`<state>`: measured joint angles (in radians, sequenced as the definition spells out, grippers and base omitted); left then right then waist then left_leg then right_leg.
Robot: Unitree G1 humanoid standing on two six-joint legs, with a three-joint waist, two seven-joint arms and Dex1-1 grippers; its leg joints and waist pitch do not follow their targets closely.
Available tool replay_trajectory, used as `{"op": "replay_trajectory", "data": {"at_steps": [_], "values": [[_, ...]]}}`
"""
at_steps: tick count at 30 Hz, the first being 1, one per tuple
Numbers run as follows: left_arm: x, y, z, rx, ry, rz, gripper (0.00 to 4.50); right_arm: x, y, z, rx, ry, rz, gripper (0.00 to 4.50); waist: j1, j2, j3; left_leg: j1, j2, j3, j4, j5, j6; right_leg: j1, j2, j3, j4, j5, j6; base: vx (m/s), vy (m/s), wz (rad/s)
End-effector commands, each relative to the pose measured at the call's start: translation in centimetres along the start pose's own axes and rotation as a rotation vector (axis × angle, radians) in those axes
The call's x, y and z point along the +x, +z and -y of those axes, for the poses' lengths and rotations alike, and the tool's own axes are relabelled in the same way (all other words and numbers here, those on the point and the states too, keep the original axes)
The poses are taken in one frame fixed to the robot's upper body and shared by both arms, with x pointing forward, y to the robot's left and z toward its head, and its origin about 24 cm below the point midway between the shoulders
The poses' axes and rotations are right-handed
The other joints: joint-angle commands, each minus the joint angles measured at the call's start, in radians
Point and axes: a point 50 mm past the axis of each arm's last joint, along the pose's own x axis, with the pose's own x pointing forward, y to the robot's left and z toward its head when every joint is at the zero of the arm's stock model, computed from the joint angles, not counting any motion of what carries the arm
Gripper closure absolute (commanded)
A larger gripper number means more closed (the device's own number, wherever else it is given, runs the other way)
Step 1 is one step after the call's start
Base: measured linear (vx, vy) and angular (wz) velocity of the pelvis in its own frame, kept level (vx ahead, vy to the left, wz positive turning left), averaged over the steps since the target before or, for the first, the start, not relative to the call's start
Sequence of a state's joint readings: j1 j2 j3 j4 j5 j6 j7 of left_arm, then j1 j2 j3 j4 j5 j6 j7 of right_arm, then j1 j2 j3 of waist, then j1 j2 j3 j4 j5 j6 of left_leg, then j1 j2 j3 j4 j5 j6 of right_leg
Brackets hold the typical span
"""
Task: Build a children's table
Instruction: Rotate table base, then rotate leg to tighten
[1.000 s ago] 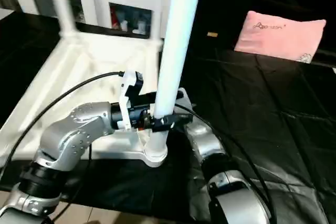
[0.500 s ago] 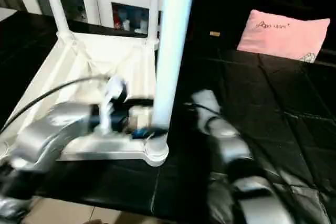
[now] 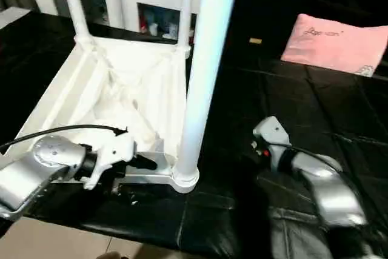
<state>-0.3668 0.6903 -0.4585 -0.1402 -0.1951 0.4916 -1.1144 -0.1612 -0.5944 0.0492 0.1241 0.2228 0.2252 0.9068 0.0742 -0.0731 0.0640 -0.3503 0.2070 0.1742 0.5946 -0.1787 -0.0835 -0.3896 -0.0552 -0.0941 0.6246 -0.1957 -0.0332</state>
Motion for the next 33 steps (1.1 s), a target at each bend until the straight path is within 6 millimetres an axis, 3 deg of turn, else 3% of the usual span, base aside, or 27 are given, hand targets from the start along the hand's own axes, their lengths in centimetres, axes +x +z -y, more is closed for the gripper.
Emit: {"op": "replay_trajectory", "data": {"at_steps": [1, 4, 6, 10, 13, 19, 21, 26, 27, 33], "values": [[0.1, 0.1, -0.8, 0.042, 0.054, -0.024, 1.23, -0.8, 0.8, -0.4, -0.005, 0.078, 0.009, 0.0, 0.003, 0.013, -0.053, 0.004, 0.027, -0.01, -0.068, -0.271, 0.02, 0.04, -0.081, 0.062, -0.113, -0.46, -0.058, 0.0, 0.0, 0.0], [0.3, 0.2, -1.8, 0.048, 0.119, -0.005, 1.45, -1.8, 1.3, -1.2, 0.016, 0.175, 0.004, 0.0, 0.008, 0.012, -0.056, 0.006, 0.026, -0.01, -0.065, -0.272, 0.027, 0.04, -0.079, 0.058, -0.118, -0.467, -0.045, 0.0, 0.0, 0.0], [0.3, 0.2, -2.1, 0.041, 0.129, 0.006, 1.67, -2.3, 1.6, -2.0, 0.032, 0.255, -0.009, 0.0, 0.017, 0.011, -0.058, 0.008, 0.03, -0.013, -0.067, -0.265, 0.032, 0.041, -0.082, 0.057, -0.116, -0.447, -0.051, 0.0, 0.0, 0.0], [0.3, 0.3, -2.4, 0.032, 0.12, 0.017, 1.89, -2.8, 1.8, -3.1, 0.054, 0.346, -0.029, 0.0, 0.017, 0.012, -0.06, 0.004, 0.033, -0.016, -0.069, -0.244, 0.036, 0.045, -0.084, 0.056, -0.109, -0.382, -0.077, 0.0, 0.0, 0.0], [0.4, 0.2, -2.6, 0.028, 0.105, 0.015, 2.16, -2.7, 1.6, -3.3, 0.059, 0.351, -0.037, 0.0, 0.018, 0.013, -0.061, 0.006, 0.034, -0.014, -0.069, -0.23, 0.034, 0.044, -0.086, 0.058, -0.106, -0.347, -0.098, 0.0, 0.0, 0.0], [0.6, 0.1, -2.5, 0.034, 0.039, 0.009, 2.64, -2.7, 1.8, -3.7, 0.07, 0.369, -0.047, 0.0, 0.02, 0.012, -0.059, 0.007, 0.033, -0.015, -0.069, -0.242, 0.028, 0.046, -0.09, 0.057, -0.112, -0.394, -0.086, 0.0, 0.0, 0.0], [0.7, 0.1, -2.4, 0.04, 0.006, -0.008, 2.75, -2.8, 1.8, -3.8, 0.075, 0.372, -0.053, 0.0, 0.019, 0.018, -0.06, 0.009, 0.034, -0.015, -0.07, -0.249, 0.025, 0.045, -0.088, 0.057, -0.113, -0.384, -0.087, 0.0, 0.0, 0.0], [1.0, -0.1, -2.6, 0.045, 0.005, -0.021, 3.11, -2.8, 1.8, -3.9, 0.08, 0.377, -0.058, 0.0, 0.02, 0.015, -0.062, 0.006, 0.033, -0.014, -0.068, -0.233, 0.027, 0.048, -0.09, 0.058, -0.108, -0.357, -0.096, 0.0, 0.0, 0.0], [1.0, -0.2, -2.7, 0.046, 0.001, -0.031, 3.2, -2.8, 1.7, -4.0, 0.082, 0.379, -0.061, 0.0, 0.02, 0.02, -0.062, 0.007, 0.032, -0.014, -0.067, -0.233, 0.027, 0.047, -0.089, 0.058, -0.109, -0.353, -0.097, 0.0, 0.0, 0.0], [0.9, -0.3, -2.7, 0.053, -0.031, -0.061, 3.7, -2.8, 1.7, -4.2, 0.088, 0.382, -0.067, 0.0, 0.02, 0.021, -0.061, 0.008, 0.033, -0.015, -0.068, -0.247, 0.023, 0.049, -0.09, 0.057, -0.111, -0.372, -0.099, 0.0, 0.0, 0.0]]}}
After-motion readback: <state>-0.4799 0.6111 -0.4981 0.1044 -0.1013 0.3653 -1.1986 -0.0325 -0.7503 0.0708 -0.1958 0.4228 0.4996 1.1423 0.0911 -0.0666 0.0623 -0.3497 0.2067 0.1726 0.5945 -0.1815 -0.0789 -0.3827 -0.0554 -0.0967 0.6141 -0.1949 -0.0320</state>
